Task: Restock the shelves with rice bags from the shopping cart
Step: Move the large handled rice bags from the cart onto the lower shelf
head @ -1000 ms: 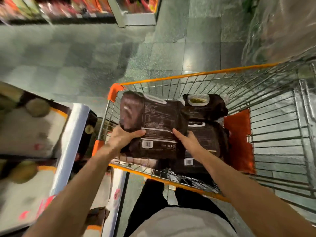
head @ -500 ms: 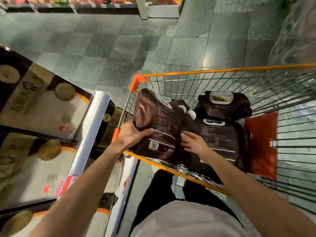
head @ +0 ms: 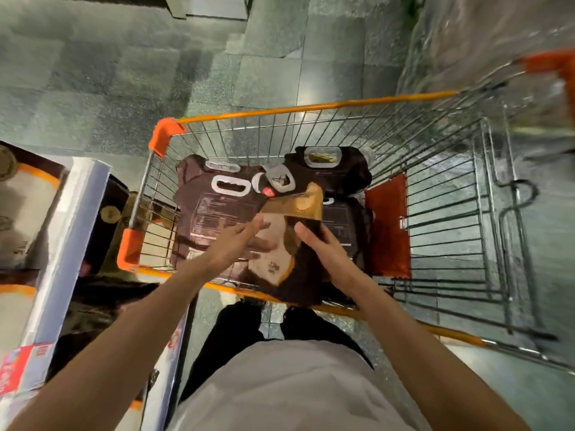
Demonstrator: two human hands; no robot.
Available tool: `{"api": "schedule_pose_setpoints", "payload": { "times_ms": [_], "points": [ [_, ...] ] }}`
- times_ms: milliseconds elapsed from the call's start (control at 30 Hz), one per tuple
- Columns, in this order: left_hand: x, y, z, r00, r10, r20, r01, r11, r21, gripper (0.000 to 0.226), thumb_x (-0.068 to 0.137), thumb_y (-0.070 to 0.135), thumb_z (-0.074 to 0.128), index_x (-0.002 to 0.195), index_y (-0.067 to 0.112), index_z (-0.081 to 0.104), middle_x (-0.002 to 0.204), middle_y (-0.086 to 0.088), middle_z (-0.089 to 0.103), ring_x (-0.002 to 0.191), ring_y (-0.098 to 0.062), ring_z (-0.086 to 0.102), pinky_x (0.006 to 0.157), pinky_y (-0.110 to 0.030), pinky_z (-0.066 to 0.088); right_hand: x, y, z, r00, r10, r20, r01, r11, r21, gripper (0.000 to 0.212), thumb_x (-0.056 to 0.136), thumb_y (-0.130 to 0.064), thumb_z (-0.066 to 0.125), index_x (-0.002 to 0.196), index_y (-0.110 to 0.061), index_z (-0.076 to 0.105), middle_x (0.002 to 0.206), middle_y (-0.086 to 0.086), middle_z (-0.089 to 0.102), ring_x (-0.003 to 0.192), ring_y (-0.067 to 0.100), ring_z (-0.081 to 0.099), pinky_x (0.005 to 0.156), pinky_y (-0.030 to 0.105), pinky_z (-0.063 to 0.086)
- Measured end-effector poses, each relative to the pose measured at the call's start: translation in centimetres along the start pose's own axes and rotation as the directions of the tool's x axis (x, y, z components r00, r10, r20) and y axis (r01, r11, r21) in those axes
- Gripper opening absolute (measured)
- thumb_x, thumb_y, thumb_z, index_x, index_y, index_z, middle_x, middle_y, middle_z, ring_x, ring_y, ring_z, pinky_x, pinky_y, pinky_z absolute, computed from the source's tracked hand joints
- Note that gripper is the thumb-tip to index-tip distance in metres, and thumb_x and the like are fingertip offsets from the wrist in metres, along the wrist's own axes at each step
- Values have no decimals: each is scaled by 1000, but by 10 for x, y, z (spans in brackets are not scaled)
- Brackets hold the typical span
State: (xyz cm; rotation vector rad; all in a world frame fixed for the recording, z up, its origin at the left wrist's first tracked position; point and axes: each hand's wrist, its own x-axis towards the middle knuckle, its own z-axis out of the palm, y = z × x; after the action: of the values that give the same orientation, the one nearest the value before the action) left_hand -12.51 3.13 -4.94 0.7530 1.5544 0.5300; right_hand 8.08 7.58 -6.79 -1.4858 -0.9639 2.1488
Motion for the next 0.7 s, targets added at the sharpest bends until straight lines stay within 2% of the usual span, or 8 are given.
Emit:
{"api": "schedule_pose_setpoints", "payload": {
  "times_ms": [67,167,333,467,500,567,633,700],
  "points": [
    [14,-12,3,999,-20,-27,21,998,56,37,100,39,52,123,12,60,95,-3,76,95,-15,71,77,-22,53,-2,1,-26,991,-14,-136,12,1000,-10,68,65,-51,84,125,-26,61,118,-4,70,105,11,67,96,33,52],
    [36,-25,2,988,-38,-153,68,978,196,33,97,28,62,123,9,62,105,-5,68,92,-17,62,66,-19,45,-1,7,-66,956,-14,-292,6,1000,-28,38,74,-34,83,108,-27,67,115,-3,70,101,10,65,92,30,52],
    [65,-37,18,987,-128,-96,151,944,293,49,96,44,59,126,5,61,118,-6,69,97,-15,62,74,-23,43,3,34,-97,942,83,-326,-110,992,-64,72,67,-45,87,129,-24,58,124,-3,65,115,17,60,104,41,46],
    [68,-41,32,973,-205,-110,218,968,123,40,95,41,62,110,4,61,108,-6,65,95,-15,61,85,-27,45,16,35,-106,946,143,-290,-167,984,-60,84,50,-54,88,124,-26,62,122,-2,67,115,19,61,105,44,45],
    [71,-42,32,966,-238,-97,245,967,71,48,90,47,66,108,2,62,111,-6,67,98,-18,63,89,-30,48,17,35,-106,945,160,-287,-188,980,-73,84,50,-52,89,124,-25,62,122,-2,67,114,19,61,104,44,46],
    [76,-48,29,951,-301,-70,300,954,-16,69,75,62,74,110,3,64,114,-8,70,103,-23,67,92,-36,53,14,37,-103,940,181,-290,-221,969,-109,74,58,-43,90,123,-23,61,120,-3,67,112,18,61,102,40,48],
    [82,-48,27,938,-344,-32,341,936,-85,63,77,58,75,111,6,64,108,-8,73,100,-22,69,81,-31,54,16,42,-103,920,205,-334,-258,958,-121,63,67,-36,88,121,-21,60,118,-2,65,110,18,60,99,38,49],
    [88,-47,27,931,-364,17,364,926,-104,59,72,58,78,105,9,70,102,-5,76,101,-24,69,92,-38,53,19,49,-104,892,240,-384,-297,950,-96,68,67,-42,87,124,-19,59,121,0,65,110,20,61,100,41,49]
  ]
}}
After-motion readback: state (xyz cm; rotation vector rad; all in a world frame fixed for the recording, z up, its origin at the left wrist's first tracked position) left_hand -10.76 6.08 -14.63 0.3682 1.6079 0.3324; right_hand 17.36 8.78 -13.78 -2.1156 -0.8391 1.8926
